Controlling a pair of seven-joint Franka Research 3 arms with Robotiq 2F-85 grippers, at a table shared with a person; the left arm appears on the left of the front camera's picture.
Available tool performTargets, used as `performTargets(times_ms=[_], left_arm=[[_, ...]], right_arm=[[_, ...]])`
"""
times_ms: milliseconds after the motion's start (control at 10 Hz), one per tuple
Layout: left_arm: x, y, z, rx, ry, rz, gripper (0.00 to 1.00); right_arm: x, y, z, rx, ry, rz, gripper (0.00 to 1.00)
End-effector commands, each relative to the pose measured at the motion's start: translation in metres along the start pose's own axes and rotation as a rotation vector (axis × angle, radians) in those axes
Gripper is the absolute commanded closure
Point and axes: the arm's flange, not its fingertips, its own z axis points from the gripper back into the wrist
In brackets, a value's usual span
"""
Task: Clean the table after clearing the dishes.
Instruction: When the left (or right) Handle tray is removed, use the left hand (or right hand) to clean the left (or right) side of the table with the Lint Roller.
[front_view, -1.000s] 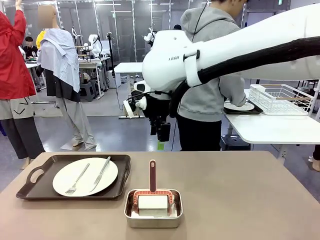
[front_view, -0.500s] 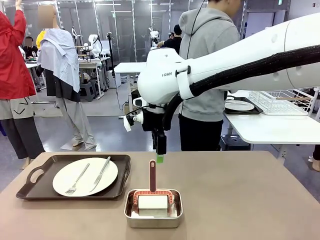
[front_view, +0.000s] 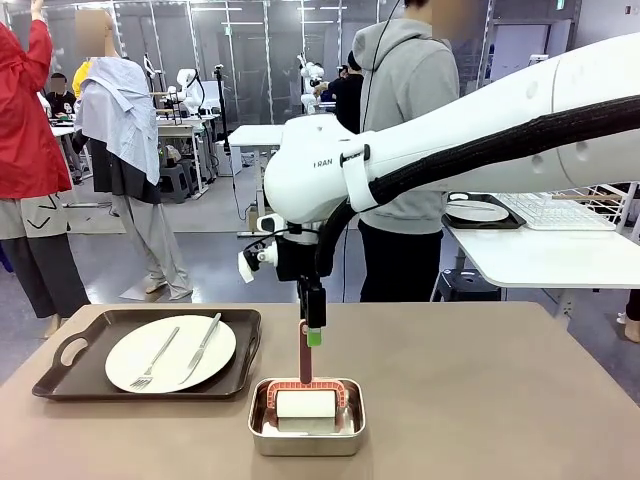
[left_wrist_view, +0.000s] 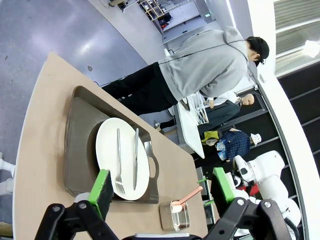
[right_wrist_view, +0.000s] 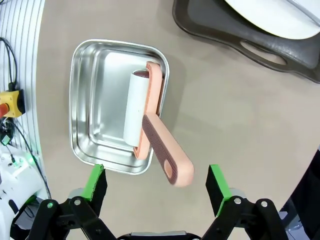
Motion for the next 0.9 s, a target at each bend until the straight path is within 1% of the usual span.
performTargets(times_ms=[0,100,400,700,800], left_arm=[[0.002,0.0,0.003,-0.016,-0.007,-0.002,0.0],[0.002,0.0,0.003,-0.016,-0.007,-0.002,0.0],[0.002,0.0,0.003,-0.016,-0.007,-0.002,0.0],[0.002,0.0,0.003,-0.016,-0.007,-0.002,0.0],[0.002,0.0,0.003,-0.016,-0.007,-0.002,0.0]], right_arm=[[0.008,0.002,-0.009,0.035,-0.017,-0.04,0.0],[0.01,0.002,-0.016,0.044,-0.007,-0.047,0.0],[0.014,0.001,-0.03,0.093,-0.026,-0.047,0.0],[0.014,-0.002,-0.037,0.126,-0.001,-0.064,0.0],[0.013,-0.002,-0.035,0.125,0.003,-0.063,0.24]])
